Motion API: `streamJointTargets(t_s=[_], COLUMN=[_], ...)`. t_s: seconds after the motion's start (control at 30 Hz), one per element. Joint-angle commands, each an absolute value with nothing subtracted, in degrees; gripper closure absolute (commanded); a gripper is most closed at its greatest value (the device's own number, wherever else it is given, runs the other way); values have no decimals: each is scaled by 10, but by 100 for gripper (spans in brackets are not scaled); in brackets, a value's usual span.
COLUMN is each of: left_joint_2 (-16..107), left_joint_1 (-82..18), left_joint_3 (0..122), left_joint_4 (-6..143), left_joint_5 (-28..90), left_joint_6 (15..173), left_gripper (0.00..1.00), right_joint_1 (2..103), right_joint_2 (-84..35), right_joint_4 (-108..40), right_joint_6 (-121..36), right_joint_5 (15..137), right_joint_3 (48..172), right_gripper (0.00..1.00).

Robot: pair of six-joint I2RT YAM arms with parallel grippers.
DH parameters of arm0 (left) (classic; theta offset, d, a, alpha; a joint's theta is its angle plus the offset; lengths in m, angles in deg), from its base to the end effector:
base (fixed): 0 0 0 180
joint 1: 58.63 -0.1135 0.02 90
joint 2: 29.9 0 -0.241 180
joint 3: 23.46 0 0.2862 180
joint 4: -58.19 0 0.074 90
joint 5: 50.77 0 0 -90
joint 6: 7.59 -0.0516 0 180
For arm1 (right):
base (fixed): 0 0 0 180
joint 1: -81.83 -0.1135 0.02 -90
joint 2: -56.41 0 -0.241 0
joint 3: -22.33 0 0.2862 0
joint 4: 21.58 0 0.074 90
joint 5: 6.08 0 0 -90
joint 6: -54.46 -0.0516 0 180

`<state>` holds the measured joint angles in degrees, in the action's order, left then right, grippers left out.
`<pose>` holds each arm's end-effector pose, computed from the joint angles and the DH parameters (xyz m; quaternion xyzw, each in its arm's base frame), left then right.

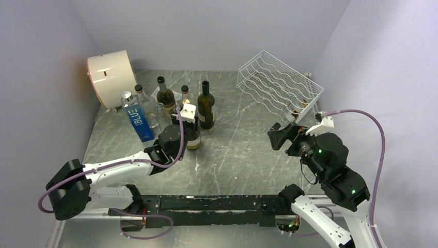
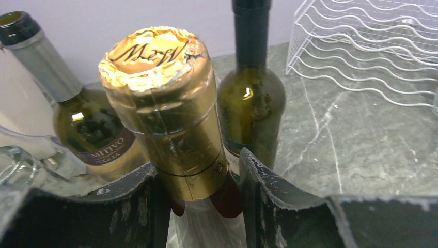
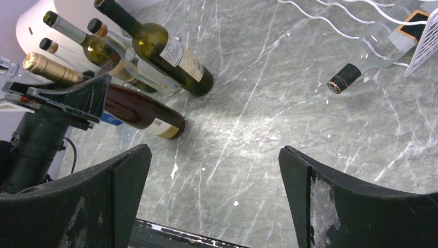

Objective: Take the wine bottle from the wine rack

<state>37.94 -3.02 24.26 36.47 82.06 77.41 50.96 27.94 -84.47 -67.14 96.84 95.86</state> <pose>0.2038 -0.2357 0.2414 0.1015 0.6924 -0.0552 0.7122 0.1163 0.0561 0.3929 0.0714 0.8026 0.2257 0.5476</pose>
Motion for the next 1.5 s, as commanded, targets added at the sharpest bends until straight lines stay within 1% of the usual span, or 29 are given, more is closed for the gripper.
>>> streamJointTargets(t_s=[0.0, 0.13, 0.27, 0.5, 0.53, 0.57, 0.6, 0.67, 0.73, 0.87, 1.0, 1.1, 1.17, 1.27, 1.37, 1.47], left_joint_2=[362, 371, 391, 399, 396, 391, 387, 378, 369, 344, 309, 276, 251, 213, 170, 132], left_joint_1=[-62, -81, -92, -107, -108, -108, -108, -108, -108, -108, -108, -108, -108, -108, -108, -108], left_joint_3=[266, 263, 267, 257, 254, 251, 249, 245, 243, 242, 248, 260, 277, 304, 324, 340], left_joint_4=[245, 204, 166, 177, 185, 196, 205, 230, 258, 311, 376, 429, 484, 573, 644, 705], left_joint_5=[823, 803, 806, 799, 798, 794, 793, 788, 782, 771, 745, 717, 694, 673, 643, 606], left_joint_6=[759, 733, 698, 725, 730, 736, 741, 752, 767, 788, 811, 824, 838, 877, 899, 897], left_gripper=[93, 93, 93, 92, 86, 76, 62, 46, 36, 23, 15, 11, 9, 4, 3, 4], right_joint_1=[506, 506, 506, 506, 506, 506, 506, 506, 506, 506, 506, 506, 506, 506, 506, 506], right_joint_2=[294, 295, 292, 288, 288, 287, 287, 284, 282, 268, 255, 246, 240, 224, 200, 161], right_joint_4=[-834, -831, -831, -833, -831, -830, -829, -825, -820, -812, -802, -790, -780, -760, -728, -704], right_joint_6=[-679, -681, -683, -685, -685, -684, -683, -683, -681, -678, -680, -684, -688, -693, -699, -700], right_joint_5=[981, 981, 977, 974, 974, 975, 975, 975, 972, 964, 957, 947, 942, 932, 919, 924], right_joint_3=[953, 950, 946, 940, 938, 934, 931, 927, 923, 922, 922, 903, 896, 880, 862, 856], right_gripper=[0, 0, 0, 0, 0, 0, 0, 0, 0, 0, 0, 0, 0, 0, 0, 0])
